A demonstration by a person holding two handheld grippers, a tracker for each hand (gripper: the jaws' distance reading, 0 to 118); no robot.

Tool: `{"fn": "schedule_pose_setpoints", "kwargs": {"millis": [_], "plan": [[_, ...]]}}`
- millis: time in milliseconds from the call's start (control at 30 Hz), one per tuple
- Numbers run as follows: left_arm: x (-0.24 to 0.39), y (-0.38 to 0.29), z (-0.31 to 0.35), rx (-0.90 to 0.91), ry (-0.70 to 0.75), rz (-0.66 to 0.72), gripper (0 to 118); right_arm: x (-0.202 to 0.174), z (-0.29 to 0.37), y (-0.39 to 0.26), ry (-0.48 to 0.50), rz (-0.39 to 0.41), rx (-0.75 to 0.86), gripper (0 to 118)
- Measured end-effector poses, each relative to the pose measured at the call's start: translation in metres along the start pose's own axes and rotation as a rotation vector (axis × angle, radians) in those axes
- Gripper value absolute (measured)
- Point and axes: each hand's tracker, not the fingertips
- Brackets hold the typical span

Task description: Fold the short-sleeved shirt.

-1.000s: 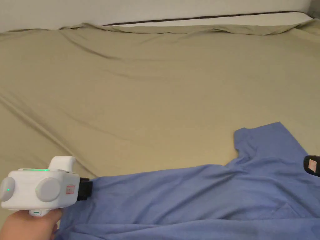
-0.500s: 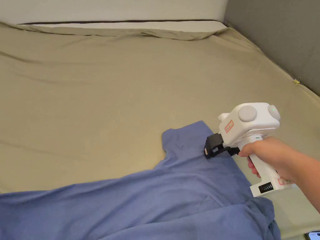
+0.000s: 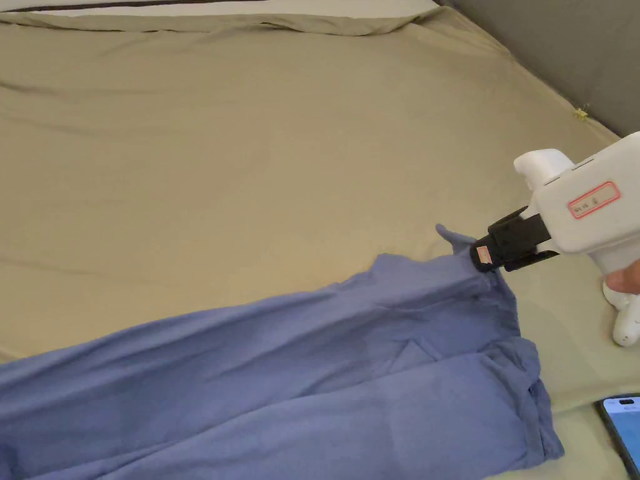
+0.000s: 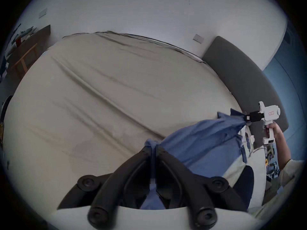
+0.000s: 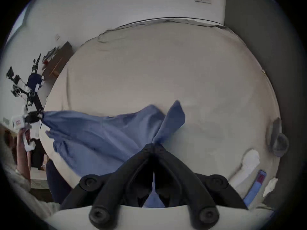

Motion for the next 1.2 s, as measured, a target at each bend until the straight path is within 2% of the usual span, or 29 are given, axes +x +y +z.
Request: {"fn": "schedule_pose_setpoints", "kwargs": {"millis": [133,267,333,433,500,667,800,867,900,933,967,1000,1033,1100,1200], "plan": [[-0.030,-0.023,0.029,-0.023,-0.036,0.037,2,0.012,0.023,-0.046,-0.038,-0.045,-0.065,2],[-0.040,-0.061,0.037,-0.086,-0.091,0.037,2,0.015,0.016,-0.093,-0.037,-0.074,-0.169,2],[-0.029,-0.081,0.031,-0.118,-0.075,0.030,2,0.012,0.006,-0.111,-0.039,-0.075,-0.206,2],[-0.026,-0.111,0.017,-0.185,-0.060,0.053,2,0.005,-0.014,-0.132,-0.094,-0.017,-0.255,2],[-0.027,-0.129,0.002,-0.227,-0.022,0.058,2,0.006,-0.033,-0.139,-0.151,0.021,-0.273,2],[-0.015,-0.153,-0.039,-0.337,0.152,-0.133,2,0.011,-0.071,-0.150,-0.138,-0.026,-0.283,2],[-0.004,-0.154,-0.057,-0.240,0.250,-0.138,10,0.001,-0.081,-0.155,-0.172,0.000,-0.270,2],[0.002,-0.155,-0.056,-0.231,0.244,-0.148,14,-0.001,-0.080,-0.154,-0.180,-0.004,-0.269,4],[0.005,-0.155,-0.055,-0.227,0.253,-0.142,21,-0.002,-0.079,-0.155,-0.182,-0.011,-0.267,9],[0.007,-0.153,-0.052,-0.223,0.250,-0.133,43,-0.002,-0.073,-0.152,-0.179,-0.013,-0.268,24],[0.008,-0.150,-0.039,-0.205,0.244,-0.105,94,-0.005,-0.062,-0.148,-0.175,-0.008,-0.266,66],[0.011,-0.144,-0.023,-0.156,0.196,-0.042,118,-0.012,-0.039,-0.143,-0.150,0.004,-0.198,92],[0.013,-0.139,-0.004,-0.076,0.123,-0.007,118,-0.020,-0.020,-0.139,-0.149,0.007,-0.119,104],[0.019,-0.125,0.050,0.208,-0.057,0.100,118,-0.047,0.037,-0.131,-0.146,-0.009,0.157,106],[0.028,-0.115,0.086,0.406,-0.133,0.268,118,-0.088,0.086,-0.138,-0.103,-0.073,0.479,110]]}}
